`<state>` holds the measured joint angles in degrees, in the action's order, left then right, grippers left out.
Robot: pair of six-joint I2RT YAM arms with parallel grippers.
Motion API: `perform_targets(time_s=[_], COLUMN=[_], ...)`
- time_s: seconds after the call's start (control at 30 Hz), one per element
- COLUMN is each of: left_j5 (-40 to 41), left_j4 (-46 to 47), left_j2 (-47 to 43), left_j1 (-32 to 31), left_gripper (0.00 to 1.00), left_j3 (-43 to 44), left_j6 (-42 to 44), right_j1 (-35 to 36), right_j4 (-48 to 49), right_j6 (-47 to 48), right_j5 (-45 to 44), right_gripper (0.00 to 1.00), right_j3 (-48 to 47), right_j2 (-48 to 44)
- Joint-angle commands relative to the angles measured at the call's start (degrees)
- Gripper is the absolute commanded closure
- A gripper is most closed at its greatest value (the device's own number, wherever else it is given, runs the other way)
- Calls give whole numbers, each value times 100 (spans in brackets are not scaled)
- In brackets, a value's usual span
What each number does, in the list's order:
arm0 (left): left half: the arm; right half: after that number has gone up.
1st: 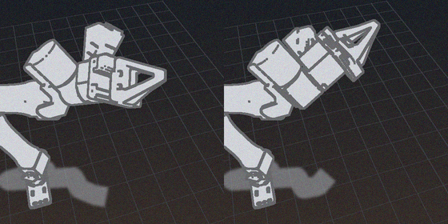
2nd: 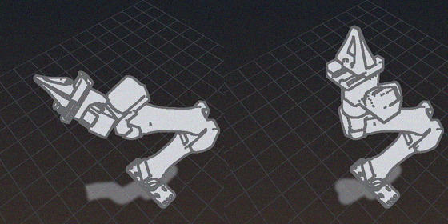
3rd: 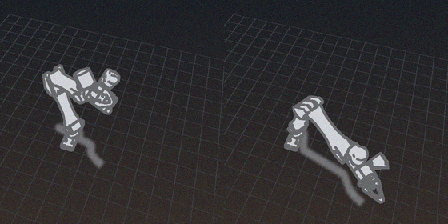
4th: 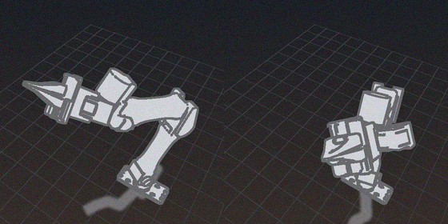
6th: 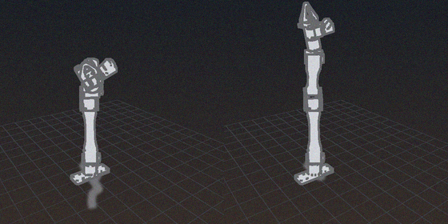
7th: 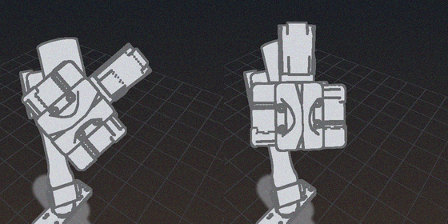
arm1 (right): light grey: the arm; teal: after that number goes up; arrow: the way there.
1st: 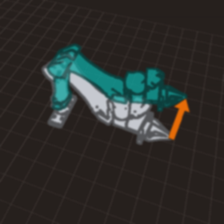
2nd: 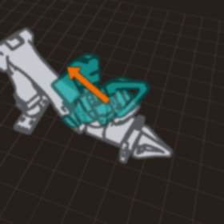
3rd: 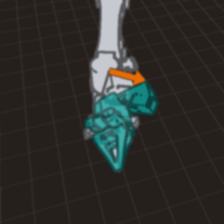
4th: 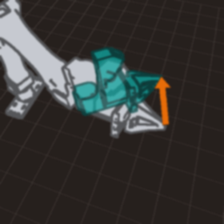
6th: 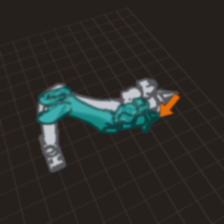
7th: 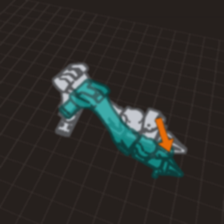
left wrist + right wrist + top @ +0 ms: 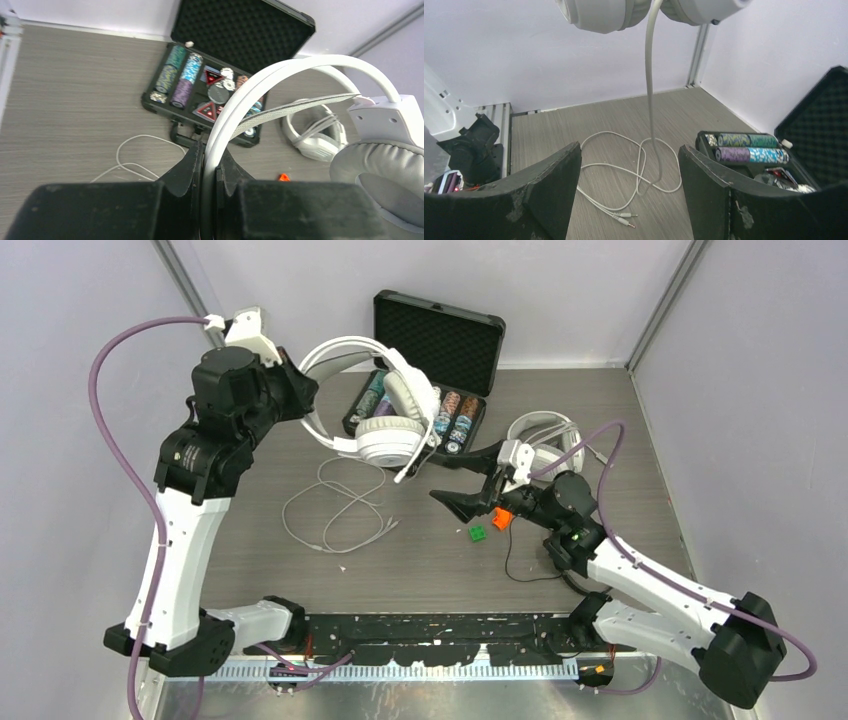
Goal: Wrap the headphones
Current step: Wrap the headphones cable around the headphones.
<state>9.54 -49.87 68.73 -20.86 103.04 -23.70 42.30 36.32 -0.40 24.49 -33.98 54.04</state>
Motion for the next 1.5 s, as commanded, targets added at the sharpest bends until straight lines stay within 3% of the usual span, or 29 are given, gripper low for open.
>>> perform_targets(time_s=[0.0,0.27,0.5,0.83,0.97,1.1,1.17,1.47], left_j5=[-714,-1425,-1942,-2187,-2299,-2780,-3070,-5120], left_j4=[395,745,1222,1718,1798,1932,1907,2243], left_j2=[-216,-293,-337,-386,-417,-439,-424,-315], left_j1=[14,12,13,19,21,21,21,21], left_gripper=[100,100,100,100,100,100,100,100], left_j3=[295,292,218,86,95,153,169,-311], left_j6=[-689,-1233,-1853,-2302,-2350,-2259,-2253,-2397], right_j1=[5,-2,62,322,355,357,357,357], right_j4=[523,1622,2153,3006,3181,3384,3286,2612], right_j6=[115,-436,-599,-1038,-1102,-1101,-1073,-846], right_j5=[647,794,706,621,517,333,324,363], right_gripper=[25,26,35,41,54,86,96,100], right_j3=[-354,-231,-126,84,177,223,128,-547], right_j2=[271,994,1552,2017,2171,2221,2181,2220])
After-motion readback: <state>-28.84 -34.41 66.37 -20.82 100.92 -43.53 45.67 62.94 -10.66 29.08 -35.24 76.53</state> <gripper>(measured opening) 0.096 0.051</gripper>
